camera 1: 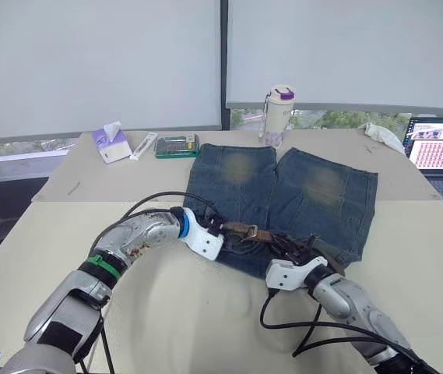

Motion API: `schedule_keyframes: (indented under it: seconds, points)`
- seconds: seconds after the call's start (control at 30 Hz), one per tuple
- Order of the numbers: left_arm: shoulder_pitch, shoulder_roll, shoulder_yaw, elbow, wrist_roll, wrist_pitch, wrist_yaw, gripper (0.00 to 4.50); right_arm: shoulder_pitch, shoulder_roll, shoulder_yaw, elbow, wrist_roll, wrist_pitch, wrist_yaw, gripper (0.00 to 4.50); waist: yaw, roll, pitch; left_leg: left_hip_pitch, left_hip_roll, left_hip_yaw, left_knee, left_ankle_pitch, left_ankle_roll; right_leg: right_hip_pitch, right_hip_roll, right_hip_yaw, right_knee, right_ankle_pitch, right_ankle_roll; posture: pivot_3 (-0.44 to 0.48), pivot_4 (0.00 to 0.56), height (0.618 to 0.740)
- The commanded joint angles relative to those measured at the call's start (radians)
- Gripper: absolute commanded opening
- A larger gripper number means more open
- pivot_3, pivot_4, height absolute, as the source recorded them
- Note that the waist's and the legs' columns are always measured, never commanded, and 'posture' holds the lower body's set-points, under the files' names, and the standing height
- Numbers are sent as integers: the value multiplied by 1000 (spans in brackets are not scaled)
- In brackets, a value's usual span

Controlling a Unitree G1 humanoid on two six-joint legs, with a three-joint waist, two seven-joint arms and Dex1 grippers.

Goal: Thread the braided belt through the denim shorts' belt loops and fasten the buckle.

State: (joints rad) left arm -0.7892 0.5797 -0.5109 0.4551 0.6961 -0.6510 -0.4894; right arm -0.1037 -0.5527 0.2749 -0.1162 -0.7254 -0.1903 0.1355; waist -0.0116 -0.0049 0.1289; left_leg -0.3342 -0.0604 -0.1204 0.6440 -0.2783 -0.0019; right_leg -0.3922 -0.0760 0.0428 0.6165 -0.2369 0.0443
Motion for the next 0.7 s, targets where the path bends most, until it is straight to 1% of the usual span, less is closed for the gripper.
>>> schedule_keyframes:
  seconds: [0.03, 0.17, 0.3, 0.53, 0.63, 0.7]
  points:
    - [-30, 12, -7, -10, 63, -26, 58, 0, -4, 1, -13, -30, -1, -9, -1, 29, 0, 0, 0, 0, 0, 0, 0, 0, 0, 0, 0, 0, 0, 0, 0, 0, 150, 740]
    - [-41, 7, -24, -21, 98, -44, 71, 0, -9, -2, -8, -32, -14, -14, 1, 29, 0, 0, 0, 0, 0, 0, 0, 0, 0, 0, 0, 0, 0, 0, 0, 0, 150, 740]
    - [-62, -18, -45, -21, 123, -29, 55, 0, -20, -2, 2, -32, -32, -27, -1, 29, 0, 0, 0, 0, 0, 0, 0, 0, 0, 0, 0, 0, 0, 0, 0, 0, 150, 740]
    - [-89, -59, -71, -3, 132, -27, 42, 0, -26, 7, 6, -27, -36, -28, -3, 29, -1, 0, 0, 0, 0, 1, 0, 0, 0, 0, 0, 0, 1, 0, 0, 0, 150, 740]
    - [-85, -96, -70, 15, 102, -10, 29, 0, -27, 8, 6, -21, -28, -34, -6, 29, -2, 0, 0, 0, 0, 1, 0, 0, 0, 0, 0, 0, 1, 0, 0, 0, 150, 740]
    - [-61, -141, -54, 23, 44, 25, 0, 0, -23, 11, 5, -22, -10, -42, -1, 29, -1, 0, 0, 0, 0, 1, 0, 0, 0, 0, 0, 0, 1, 0, 0, 0, 150, 740]
